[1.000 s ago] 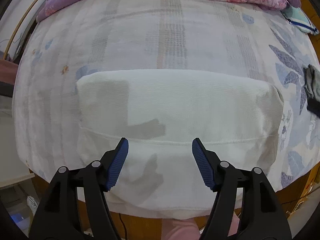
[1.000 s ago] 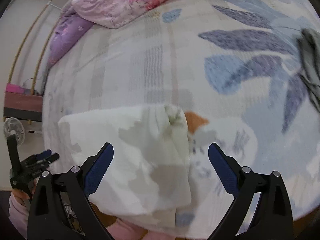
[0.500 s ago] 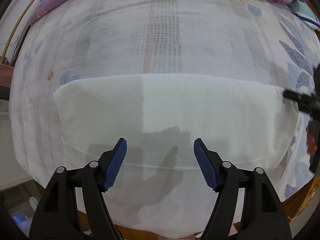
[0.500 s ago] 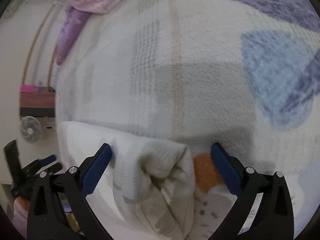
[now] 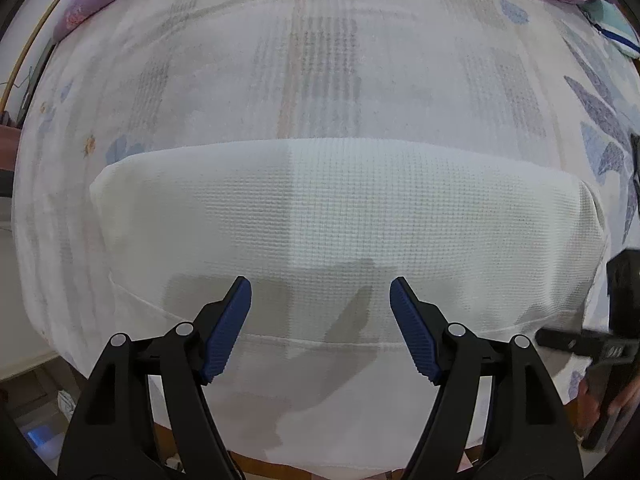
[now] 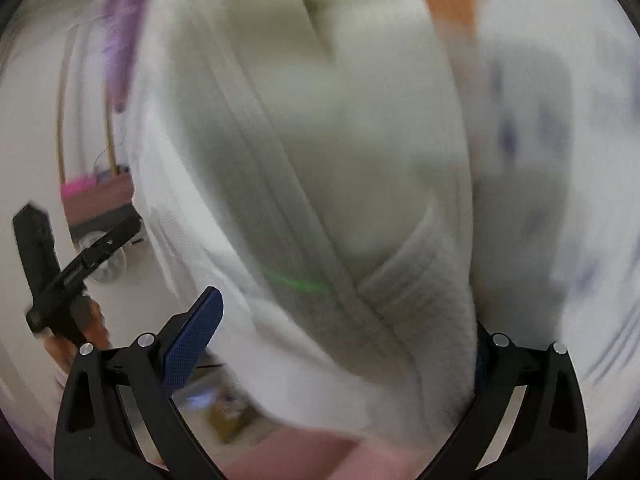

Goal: Fold large clothes

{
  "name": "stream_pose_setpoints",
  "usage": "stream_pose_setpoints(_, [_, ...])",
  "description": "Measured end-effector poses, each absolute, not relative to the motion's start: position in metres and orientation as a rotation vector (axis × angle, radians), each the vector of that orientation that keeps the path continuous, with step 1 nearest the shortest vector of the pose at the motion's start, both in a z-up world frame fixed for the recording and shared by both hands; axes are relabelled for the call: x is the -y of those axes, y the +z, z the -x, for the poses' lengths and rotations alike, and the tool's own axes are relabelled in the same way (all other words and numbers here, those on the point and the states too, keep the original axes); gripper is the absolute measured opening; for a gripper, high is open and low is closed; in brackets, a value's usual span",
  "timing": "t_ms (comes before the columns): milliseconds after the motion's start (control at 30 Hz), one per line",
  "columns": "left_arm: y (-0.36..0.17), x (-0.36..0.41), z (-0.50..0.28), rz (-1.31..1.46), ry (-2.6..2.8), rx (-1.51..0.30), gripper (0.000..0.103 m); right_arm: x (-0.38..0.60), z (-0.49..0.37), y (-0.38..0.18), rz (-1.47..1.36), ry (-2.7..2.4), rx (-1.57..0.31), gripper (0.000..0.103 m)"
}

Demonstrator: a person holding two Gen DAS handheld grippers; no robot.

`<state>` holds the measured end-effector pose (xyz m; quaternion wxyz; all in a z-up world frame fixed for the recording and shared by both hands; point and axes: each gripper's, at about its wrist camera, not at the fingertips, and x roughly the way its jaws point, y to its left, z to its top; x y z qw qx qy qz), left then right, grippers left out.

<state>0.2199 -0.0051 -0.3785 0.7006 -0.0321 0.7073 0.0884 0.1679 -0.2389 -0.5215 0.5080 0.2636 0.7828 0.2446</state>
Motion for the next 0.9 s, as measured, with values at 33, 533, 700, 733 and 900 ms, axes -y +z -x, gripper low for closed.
stream_pose_setpoints(33, [-0.379, 0.005, -0.22, 0.075, 0.195, -1.576, 0.076, 0.233, -0.166, -0.52, -0.583, 0.6, -1.89, 0.097])
stream_pose_setpoints(533, [-0.384, -0.001, -0.231, 0.123, 0.099, -1.636, 0.083, 0.212, -0.16, -0.491, -0.385, 0.186, -1.796, 0.063])
stream_pose_setpoints(700, [-0.371, -0.003, -0.254, 0.081, 0.111, -1.615, 0.081, 0.201, -0.157, -0.478, -0.311, 0.135, -1.788, 0.048])
stream_pose_setpoints(733, [-0.367, -0.002, -0.261, 0.09, 0.09, -1.608, 0.077, 0.197, -0.158, -0.481, -0.314, 0.127, -1.796, 0.048])
stream_pose_setpoints(900, [-0.368, 0.007, -0.297, 0.012, 0.014, -1.627, 0.019, 0.201, -0.166, -0.489, -0.33, 0.062, -1.844, 0.055])
